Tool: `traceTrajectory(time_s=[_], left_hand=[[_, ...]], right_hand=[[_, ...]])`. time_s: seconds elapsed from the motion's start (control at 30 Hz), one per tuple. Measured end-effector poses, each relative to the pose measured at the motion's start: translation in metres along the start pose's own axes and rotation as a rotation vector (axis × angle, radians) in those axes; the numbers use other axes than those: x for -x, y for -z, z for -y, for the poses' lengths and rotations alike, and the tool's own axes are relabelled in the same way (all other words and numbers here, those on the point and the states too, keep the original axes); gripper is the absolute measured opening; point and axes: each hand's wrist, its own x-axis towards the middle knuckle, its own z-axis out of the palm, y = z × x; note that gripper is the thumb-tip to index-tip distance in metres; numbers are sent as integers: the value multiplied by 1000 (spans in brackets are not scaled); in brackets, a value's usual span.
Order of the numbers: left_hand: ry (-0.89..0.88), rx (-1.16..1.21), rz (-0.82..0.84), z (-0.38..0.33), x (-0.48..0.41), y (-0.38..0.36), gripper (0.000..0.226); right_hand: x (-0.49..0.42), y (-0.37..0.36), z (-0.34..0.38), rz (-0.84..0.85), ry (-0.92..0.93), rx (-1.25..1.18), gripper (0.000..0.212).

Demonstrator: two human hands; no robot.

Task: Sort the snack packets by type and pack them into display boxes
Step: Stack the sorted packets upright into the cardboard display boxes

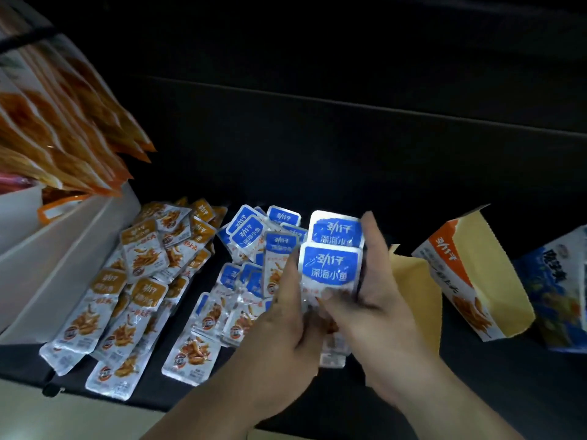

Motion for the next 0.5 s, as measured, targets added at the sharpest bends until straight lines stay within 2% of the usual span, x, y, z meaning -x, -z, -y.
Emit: traceTrajectory(time_s=[0.1, 0.23, 0.33, 0.5], left_hand=[[-2, 37, 90, -14, 0, -13, 87], [39, 199, 125, -22, -6, -30, 84], [65, 205, 139, -22, -8, -36, 79], [87, 150, 74, -21, -9, -41, 53]], right_hand=[[3, 33, 13, 4, 45, 61, 109], [9, 58, 14, -11, 73, -31, 101], [11, 70, 10, -13, 112, -74, 100], [16, 90, 9, -34, 217, 15, 90]])
